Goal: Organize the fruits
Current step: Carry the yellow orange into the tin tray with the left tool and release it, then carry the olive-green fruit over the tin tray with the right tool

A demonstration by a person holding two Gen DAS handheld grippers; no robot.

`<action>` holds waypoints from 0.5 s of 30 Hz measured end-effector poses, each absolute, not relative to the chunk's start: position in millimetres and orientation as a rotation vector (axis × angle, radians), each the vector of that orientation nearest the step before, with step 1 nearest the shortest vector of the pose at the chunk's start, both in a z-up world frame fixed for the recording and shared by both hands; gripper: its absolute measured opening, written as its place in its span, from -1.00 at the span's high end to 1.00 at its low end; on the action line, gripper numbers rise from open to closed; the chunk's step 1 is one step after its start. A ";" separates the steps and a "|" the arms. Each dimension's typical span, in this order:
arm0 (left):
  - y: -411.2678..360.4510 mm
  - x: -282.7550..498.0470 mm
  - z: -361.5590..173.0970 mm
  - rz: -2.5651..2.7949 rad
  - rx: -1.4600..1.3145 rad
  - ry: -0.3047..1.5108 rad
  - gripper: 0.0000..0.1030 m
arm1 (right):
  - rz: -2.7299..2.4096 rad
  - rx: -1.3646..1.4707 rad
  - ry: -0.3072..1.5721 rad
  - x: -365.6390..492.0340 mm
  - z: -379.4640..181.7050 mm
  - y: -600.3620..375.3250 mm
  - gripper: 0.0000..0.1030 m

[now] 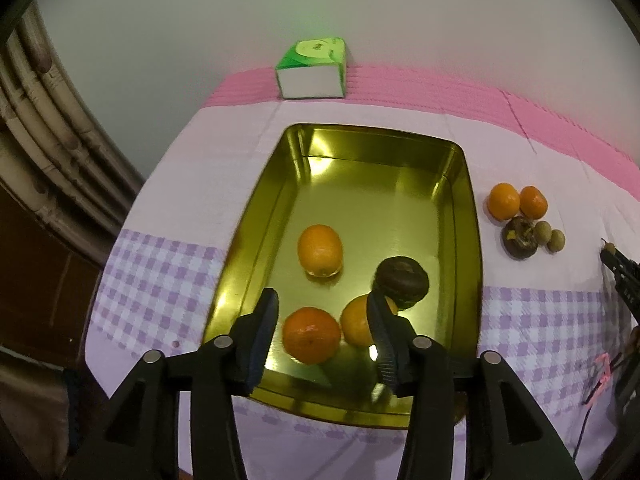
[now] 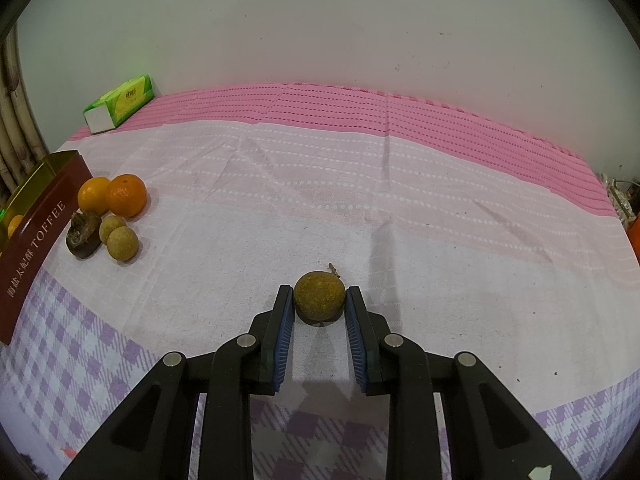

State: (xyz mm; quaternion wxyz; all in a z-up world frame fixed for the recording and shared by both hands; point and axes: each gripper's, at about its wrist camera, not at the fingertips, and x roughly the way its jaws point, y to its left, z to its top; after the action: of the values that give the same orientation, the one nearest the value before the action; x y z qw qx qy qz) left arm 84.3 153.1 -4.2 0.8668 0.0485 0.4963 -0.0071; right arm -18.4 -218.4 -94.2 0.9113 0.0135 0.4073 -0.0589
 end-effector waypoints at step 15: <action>177.1 72.5 -3.8 0.035 0.126 1.028 -0.35 | -0.137 0.018 0.839 -18.3 -94.5 -216.8 0.54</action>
State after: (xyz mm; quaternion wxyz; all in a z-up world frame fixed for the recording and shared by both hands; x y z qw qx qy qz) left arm 72.5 177.1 -3.8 0.8688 0.0600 0.4912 0.0166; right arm -18.3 -216.8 -94.5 0.9110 0.0087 0.4070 -0.0666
